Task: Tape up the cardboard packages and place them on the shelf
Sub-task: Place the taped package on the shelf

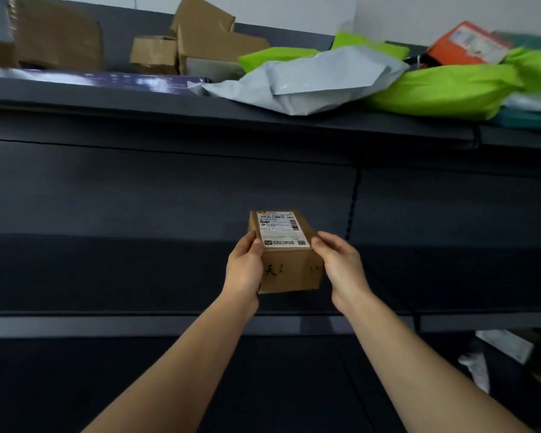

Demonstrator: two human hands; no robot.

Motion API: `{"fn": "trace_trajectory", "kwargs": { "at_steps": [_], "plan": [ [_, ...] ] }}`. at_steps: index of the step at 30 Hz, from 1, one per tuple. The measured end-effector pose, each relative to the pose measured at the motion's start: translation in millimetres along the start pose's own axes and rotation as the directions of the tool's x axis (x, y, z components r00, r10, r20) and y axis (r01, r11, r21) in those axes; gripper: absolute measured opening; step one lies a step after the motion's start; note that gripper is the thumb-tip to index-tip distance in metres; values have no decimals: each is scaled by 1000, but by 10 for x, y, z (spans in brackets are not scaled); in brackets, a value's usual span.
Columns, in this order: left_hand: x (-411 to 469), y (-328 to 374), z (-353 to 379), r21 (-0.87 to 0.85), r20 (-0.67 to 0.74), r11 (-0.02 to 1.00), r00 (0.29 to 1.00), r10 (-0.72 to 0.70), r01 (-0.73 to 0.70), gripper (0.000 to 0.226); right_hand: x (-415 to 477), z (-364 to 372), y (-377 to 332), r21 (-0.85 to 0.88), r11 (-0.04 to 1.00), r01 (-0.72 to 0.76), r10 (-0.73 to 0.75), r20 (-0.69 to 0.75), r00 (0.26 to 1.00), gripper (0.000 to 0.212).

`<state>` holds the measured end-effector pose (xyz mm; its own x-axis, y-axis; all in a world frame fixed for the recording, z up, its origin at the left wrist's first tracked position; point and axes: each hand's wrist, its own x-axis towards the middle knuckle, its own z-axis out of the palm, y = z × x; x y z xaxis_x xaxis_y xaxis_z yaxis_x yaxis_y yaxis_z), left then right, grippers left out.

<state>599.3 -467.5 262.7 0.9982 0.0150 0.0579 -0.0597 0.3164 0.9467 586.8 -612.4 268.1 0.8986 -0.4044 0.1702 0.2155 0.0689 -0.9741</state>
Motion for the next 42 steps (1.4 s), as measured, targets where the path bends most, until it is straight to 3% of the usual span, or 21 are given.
{"fn": "trace_trajectory", "kwargs": {
  "at_steps": [5, 22, 42],
  "plan": [
    [223, -176, 450, 34, 75, 999, 997, -28, 25, 35, 319, -415, -3, -41, 999, -12, 9, -81, 997, 15],
    [892, -756, 1909, 229, 126, 964, 978, -167, 136, 43, 1419, -1633, 69, -99, 990, -102, 86, -152, 985, 14],
    [1418, -1094, 2189, 360, 111, 920, 973, -205, 153, 39, 2013, -1700, 360, -129, 982, -139, 108, -227, 968, 35]
  ]
}}
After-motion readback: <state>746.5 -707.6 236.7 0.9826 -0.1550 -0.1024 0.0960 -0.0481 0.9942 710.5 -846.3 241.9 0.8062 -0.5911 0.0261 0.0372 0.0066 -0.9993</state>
